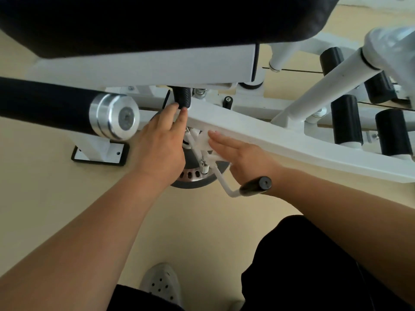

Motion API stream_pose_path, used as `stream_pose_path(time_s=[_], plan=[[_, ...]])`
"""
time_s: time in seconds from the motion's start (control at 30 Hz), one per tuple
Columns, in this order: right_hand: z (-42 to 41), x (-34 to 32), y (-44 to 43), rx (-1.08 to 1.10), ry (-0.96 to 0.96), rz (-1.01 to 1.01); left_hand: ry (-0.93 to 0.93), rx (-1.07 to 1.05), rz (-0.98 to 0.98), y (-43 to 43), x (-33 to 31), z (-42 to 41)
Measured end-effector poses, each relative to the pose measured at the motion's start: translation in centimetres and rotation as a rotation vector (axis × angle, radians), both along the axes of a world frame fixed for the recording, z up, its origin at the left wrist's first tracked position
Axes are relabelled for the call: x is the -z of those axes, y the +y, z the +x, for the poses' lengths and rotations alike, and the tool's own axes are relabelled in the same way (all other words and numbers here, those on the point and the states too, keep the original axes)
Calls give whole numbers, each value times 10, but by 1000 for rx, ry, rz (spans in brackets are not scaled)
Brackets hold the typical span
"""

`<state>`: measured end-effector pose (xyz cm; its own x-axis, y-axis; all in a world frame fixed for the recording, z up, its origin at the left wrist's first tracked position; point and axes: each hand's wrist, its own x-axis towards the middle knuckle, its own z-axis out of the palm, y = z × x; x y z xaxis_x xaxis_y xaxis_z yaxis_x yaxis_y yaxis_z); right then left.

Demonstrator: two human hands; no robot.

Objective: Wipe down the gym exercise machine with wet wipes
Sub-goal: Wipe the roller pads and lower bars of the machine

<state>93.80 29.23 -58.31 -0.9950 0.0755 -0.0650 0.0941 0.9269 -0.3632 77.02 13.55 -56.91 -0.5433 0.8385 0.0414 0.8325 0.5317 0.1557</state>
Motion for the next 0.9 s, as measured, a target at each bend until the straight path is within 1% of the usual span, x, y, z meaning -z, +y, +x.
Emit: stream_pose_path(time_s=[0.07,0.1,0.13,0.17,0.2,0.23,0.27,0.33,0.43,0.5,0.6,0.67,0.73,0.83,0.9], plan=[[8,-5,9,186,270,-62,25,-7,-8,2,4,1],[5,-9,15,266,318,-54,40,-8,1,2,4,3],[-2,-12,20,316,284,-33,53,-11,14,3,3,5],[-12,-17,22,323,163,-15,63,-16,29,4,1,7],[-21,-16,21,291,6,25,69,-16,46,5,0,9],[-31,-14,17,234,-109,97,73,-3,64,6,-1,11],[-38,-9,14,177,-150,171,75,25,77,8,-2,14],[-42,3,8,92,-139,272,78,102,85,12,-2,19],[-22,13,13,52,-75,329,94,187,78,20,-5,23],[7,14,26,147,-127,342,62,243,45,27,-8,26],[56,14,46,352,-301,341,-48,305,-65,39,-9,30],[70,13,50,402,-333,355,-92,335,-127,49,-11,32],[62,12,48,379,-328,350,-114,346,-150,60,-12,34],[44,12,46,227,-265,357,-117,339,-90,74,-11,40],[48,9,56,155,-248,397,-126,350,-73,83,-10,47]])
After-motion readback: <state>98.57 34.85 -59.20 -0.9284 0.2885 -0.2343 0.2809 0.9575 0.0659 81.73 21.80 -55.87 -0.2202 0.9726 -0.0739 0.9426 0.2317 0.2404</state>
